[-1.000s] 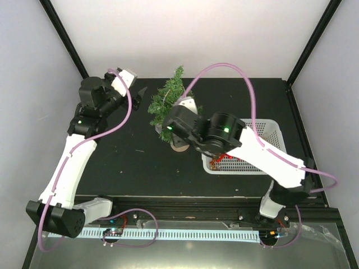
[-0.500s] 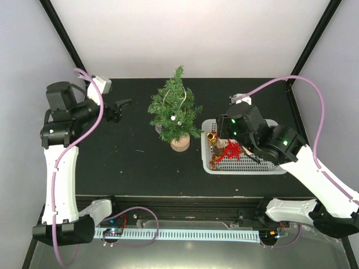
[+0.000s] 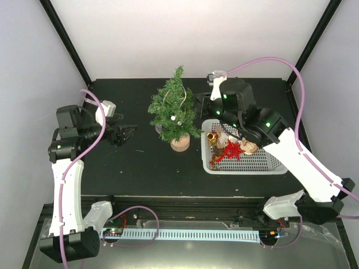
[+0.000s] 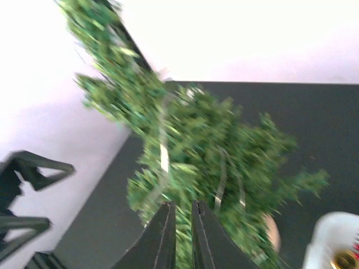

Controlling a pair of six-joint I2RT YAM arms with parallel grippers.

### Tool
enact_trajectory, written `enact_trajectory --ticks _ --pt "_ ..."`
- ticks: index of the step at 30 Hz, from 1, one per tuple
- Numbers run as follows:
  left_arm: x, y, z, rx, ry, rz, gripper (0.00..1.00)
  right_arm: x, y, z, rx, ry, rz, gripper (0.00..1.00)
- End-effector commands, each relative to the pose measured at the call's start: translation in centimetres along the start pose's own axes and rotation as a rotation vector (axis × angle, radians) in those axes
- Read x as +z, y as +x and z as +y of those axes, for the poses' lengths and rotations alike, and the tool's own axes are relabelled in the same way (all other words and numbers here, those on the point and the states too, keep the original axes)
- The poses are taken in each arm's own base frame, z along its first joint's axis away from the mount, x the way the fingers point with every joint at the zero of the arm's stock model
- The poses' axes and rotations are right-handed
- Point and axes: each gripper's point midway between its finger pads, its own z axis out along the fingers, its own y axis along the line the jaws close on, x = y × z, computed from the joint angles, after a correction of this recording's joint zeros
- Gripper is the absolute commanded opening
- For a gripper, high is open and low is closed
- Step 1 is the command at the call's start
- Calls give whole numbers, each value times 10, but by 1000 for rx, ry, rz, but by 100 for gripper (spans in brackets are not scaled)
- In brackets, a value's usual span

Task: Decorate the small christmas tree

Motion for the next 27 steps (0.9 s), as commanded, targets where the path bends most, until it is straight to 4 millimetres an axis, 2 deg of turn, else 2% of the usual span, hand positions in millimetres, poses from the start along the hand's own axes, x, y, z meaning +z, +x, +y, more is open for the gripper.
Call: enact_trajectory --ticks 1,7,13,16,19,27 --pt "-3 -11 0 35 -8 -44 99 9 -29 37 -29 -141 -52 10" --pt "-2 -8 0 12 -2 -52 99 30 -32 45 -44 -145 -34 9" --pt "-2 -10 -1 8 0 -60 99 63 -11 37 -60 -99 43 7" --pt "-2 -8 -2 8 0 -59 99 72 0 29 -58 -73 66 6" --pt "-2 -6 -2 5 -1 -58 99 71 7 22 -46 -64 70 5" --pt "-1 -5 -1 -4 2 -69 99 57 4 4 -34 -22 34 5"
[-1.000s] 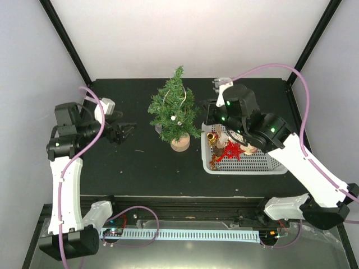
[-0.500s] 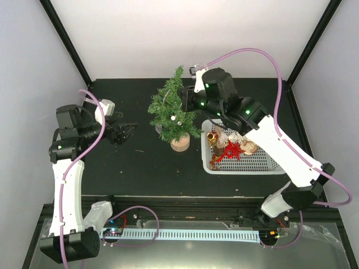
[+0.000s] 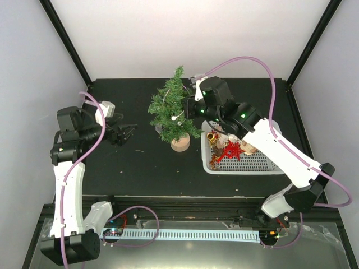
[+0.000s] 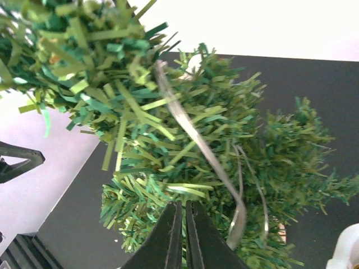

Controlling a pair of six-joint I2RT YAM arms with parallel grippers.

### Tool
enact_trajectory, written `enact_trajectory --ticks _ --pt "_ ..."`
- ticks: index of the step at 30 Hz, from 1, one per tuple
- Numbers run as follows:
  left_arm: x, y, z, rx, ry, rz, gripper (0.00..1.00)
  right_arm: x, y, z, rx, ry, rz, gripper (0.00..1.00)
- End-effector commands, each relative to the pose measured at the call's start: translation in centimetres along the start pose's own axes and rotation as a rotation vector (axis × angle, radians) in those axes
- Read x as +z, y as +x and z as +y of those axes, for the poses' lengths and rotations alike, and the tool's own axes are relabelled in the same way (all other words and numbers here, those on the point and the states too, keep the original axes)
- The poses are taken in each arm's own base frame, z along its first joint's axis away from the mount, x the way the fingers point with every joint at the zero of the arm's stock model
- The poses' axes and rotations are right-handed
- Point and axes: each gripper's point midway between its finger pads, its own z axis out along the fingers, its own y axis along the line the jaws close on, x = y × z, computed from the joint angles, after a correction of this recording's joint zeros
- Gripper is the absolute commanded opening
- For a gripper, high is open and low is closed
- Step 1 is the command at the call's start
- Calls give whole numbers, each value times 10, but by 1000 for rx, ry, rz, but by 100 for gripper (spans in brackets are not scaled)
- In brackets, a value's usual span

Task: Decorate the small christmas tree

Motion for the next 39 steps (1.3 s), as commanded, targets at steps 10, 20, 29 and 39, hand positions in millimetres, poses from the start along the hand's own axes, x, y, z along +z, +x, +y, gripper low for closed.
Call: enact_trajectory --ticks 10,20,29,39 --pt "-4 -5 -5 22 8 -36 99 6 3 -34 63 25 -29 5" --pt "-3 -4 -5 24 9 -39 99 2 5 -33 63 11 -24 5" --pt "-3 -4 -5 23 13 -43 99 -21 -3 -23 68 -47 -75 5" --pt "-2 -2 -4 20 10 -42 99 -34 5 -2 45 -154 -2 30"
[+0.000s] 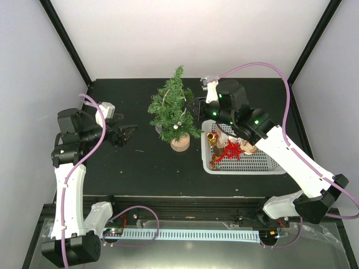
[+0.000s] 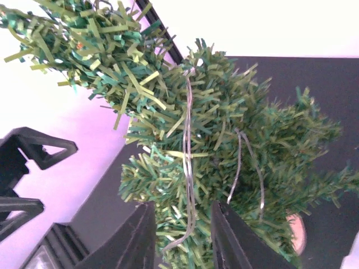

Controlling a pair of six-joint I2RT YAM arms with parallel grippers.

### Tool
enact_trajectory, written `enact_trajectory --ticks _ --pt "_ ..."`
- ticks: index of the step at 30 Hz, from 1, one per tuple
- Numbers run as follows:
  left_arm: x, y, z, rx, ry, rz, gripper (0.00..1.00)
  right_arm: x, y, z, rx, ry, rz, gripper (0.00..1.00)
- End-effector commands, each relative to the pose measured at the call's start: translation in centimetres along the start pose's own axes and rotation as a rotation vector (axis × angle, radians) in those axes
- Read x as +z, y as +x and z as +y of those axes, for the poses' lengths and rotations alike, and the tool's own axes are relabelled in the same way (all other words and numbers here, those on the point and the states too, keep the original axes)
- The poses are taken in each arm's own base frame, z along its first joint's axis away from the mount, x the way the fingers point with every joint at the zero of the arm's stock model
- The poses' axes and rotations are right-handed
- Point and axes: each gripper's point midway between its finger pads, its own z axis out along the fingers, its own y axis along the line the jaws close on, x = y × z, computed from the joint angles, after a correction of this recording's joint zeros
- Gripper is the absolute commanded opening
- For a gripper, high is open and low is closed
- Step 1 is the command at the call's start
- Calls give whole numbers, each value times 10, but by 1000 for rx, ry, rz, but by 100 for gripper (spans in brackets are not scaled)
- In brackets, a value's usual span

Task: Decorate the small christmas tree

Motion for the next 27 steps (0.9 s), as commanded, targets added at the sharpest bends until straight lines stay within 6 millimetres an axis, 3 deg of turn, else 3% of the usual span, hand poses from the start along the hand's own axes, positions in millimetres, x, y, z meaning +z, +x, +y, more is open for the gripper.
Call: enact_trajectory --ticks 1,8,21,27 --pt "-3 -5 -4 16 14 -23 99 -6 6 5 -4 -32 34 36" --pt "-2 -5 -3 12 16 -26 99 -14 15 -7 -11 11 28 40" --pt "-3 -4 -5 15 15 -29 99 4 21 3 12 -56 63 40" --pt "-2 -2 -4 15 15 -29 99 16 22 8 32 -91 75 35"
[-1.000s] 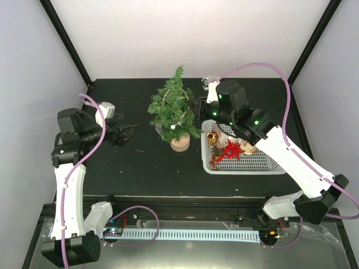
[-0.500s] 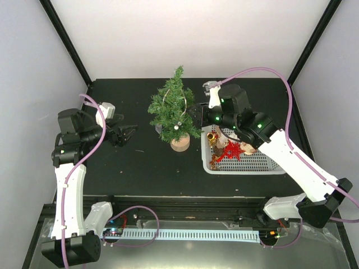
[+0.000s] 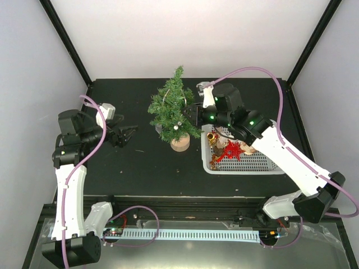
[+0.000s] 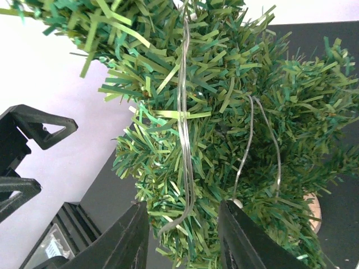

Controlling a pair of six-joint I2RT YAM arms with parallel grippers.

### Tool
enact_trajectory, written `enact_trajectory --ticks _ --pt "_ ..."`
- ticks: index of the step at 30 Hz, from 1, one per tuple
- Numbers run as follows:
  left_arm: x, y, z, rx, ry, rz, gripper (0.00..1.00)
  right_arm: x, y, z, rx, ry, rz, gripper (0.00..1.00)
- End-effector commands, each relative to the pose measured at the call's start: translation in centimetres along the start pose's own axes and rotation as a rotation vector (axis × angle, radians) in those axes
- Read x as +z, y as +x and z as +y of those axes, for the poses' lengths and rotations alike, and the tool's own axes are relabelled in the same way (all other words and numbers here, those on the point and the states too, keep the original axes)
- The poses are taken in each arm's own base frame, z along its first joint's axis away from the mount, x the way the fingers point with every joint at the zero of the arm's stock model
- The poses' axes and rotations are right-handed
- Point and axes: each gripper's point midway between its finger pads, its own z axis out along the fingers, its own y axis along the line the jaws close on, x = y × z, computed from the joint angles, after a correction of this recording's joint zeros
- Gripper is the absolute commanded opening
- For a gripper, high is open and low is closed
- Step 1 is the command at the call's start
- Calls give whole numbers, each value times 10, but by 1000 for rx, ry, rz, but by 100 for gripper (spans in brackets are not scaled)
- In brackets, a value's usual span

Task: Decorate the small christmas tree

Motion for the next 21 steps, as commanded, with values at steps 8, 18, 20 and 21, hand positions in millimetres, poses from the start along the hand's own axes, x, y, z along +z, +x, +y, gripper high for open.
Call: enact_trajectory --ticks 8,18,20,21 --pt "-3 -3 -4 22 11 -25 99 11 -6 14 12 -83 -3 1" --pt "-2 -4 -3 24 9 -29 99 -21 0 13 -30 -72 -29 1" --pt "-2 -4 -3 23 10 -29 99 -23 2 12 -34 -66 -24 1" --pt "-2 -4 -3 22 10 -28 99 -23 3 11 -35 -59 -21 1"
